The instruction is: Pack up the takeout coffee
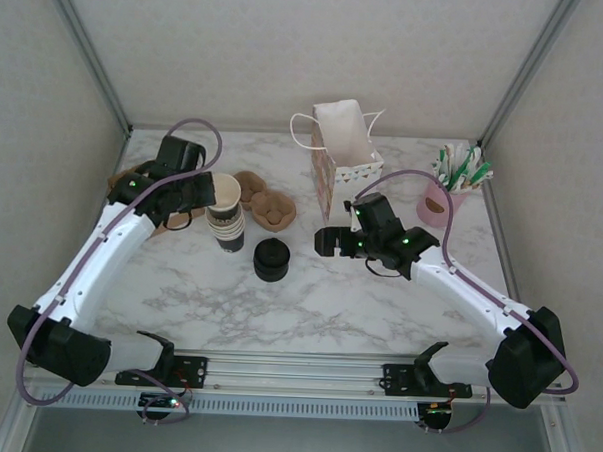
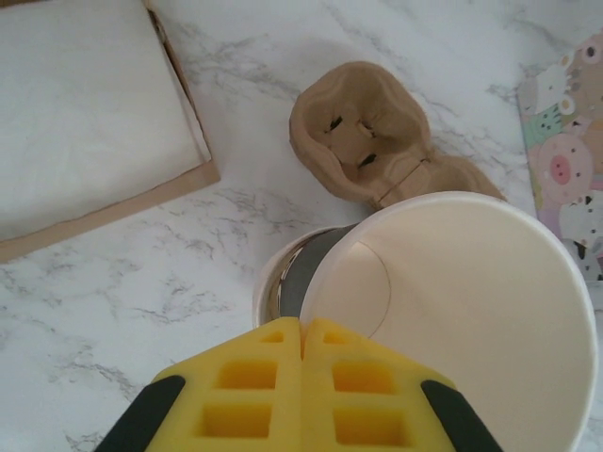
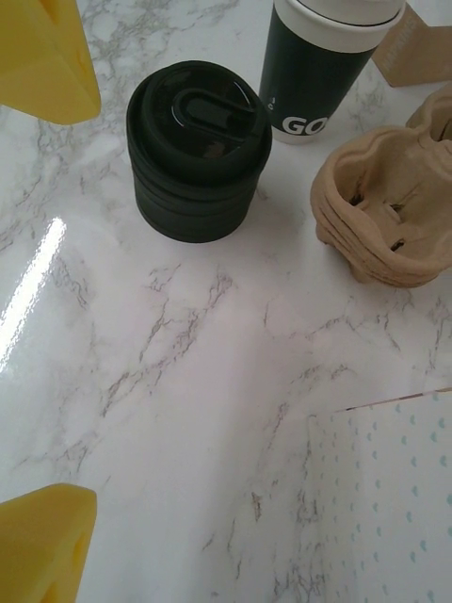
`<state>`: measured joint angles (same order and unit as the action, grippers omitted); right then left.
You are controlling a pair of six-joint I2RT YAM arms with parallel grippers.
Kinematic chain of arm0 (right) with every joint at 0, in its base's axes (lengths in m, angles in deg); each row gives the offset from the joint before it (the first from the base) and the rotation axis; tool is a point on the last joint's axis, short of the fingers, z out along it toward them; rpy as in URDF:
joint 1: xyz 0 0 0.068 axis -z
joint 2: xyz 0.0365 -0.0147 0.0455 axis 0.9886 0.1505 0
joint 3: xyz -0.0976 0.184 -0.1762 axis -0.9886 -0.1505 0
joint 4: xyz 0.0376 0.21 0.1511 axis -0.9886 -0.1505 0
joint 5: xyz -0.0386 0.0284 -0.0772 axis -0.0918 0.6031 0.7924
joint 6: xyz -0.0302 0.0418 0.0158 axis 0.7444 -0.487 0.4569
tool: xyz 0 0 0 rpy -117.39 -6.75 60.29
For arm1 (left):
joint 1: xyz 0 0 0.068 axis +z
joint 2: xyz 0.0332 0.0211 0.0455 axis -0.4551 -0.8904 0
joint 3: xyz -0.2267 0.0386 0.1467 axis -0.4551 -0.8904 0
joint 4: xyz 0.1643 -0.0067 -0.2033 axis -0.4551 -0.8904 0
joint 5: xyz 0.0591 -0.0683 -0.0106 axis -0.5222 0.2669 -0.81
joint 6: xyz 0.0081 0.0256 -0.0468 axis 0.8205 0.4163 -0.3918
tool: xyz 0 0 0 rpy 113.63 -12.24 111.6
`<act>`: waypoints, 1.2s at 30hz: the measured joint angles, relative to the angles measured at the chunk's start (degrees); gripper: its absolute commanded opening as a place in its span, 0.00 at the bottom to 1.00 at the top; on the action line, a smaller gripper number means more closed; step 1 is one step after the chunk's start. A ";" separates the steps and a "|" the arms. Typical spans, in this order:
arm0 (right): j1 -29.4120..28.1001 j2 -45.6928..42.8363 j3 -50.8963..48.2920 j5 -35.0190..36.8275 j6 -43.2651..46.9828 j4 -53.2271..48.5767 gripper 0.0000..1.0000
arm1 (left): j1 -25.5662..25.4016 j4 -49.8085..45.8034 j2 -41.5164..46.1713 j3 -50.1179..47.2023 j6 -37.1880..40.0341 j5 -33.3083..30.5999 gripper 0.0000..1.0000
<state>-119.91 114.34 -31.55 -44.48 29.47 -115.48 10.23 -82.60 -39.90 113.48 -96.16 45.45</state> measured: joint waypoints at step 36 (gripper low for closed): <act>9.05 -18.45 -6.08 34.25 -15.85 -18.34 0.99 | -26.71 9.77 -11.39 5.35 -3.72 9.31 0.00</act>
<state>-110.86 95.90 -37.63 -10.23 13.63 -133.82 -16.48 -72.83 -51.29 118.83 -99.87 54.76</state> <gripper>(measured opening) 0.987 0.041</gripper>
